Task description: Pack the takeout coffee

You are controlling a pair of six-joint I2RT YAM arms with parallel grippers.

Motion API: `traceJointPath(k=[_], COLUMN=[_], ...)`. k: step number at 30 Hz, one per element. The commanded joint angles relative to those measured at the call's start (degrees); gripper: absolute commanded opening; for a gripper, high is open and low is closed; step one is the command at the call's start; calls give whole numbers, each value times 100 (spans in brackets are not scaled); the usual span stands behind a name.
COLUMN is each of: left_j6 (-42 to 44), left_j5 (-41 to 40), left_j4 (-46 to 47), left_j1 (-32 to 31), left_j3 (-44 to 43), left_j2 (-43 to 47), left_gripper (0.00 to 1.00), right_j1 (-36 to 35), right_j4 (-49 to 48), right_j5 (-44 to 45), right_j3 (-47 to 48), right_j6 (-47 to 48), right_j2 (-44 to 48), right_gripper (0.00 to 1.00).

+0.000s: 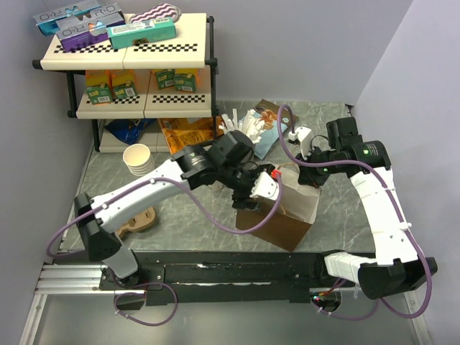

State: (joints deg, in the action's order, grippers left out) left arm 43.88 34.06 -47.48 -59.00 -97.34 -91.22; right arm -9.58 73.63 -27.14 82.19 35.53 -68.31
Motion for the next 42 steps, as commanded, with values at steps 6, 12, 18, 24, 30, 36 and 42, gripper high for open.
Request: traceJointPath(k=[6, 12, 18, 24, 30, 36, 42], left_j6=[-169, -652, -855, -881, -802, -697, -642], left_j5=[91, 206, -119, -330, -418, -611, -892], left_j4=[-365, -245, 143, 336, 442, 704, 1283], left_j1=[-129, -147, -208, -217, -234, -243, -401], left_j3=[-872, -1586, -1771, -1797, -1464, -542, 1058], left_j2=[-238, -81, 157, 148, 227, 438, 1351], left_gripper=[21, 1, 1, 1, 1, 16, 94], right_j1=[27, 27, 36, 36, 36, 36, 36], right_j4=[11, 292, 644, 715, 469, -83, -129], right_j5=[-82, -99, 120, 261, 314, 217, -511], right_j3=[182, 1227, 2581, 3013, 2540, 1310, 472], right_j6=[42, 59, 86, 156, 156, 156, -116], right_j2=[47, -164, -569, -683, -481, -121, 441], right_gripper=[0, 0, 0, 0, 0, 0, 59])
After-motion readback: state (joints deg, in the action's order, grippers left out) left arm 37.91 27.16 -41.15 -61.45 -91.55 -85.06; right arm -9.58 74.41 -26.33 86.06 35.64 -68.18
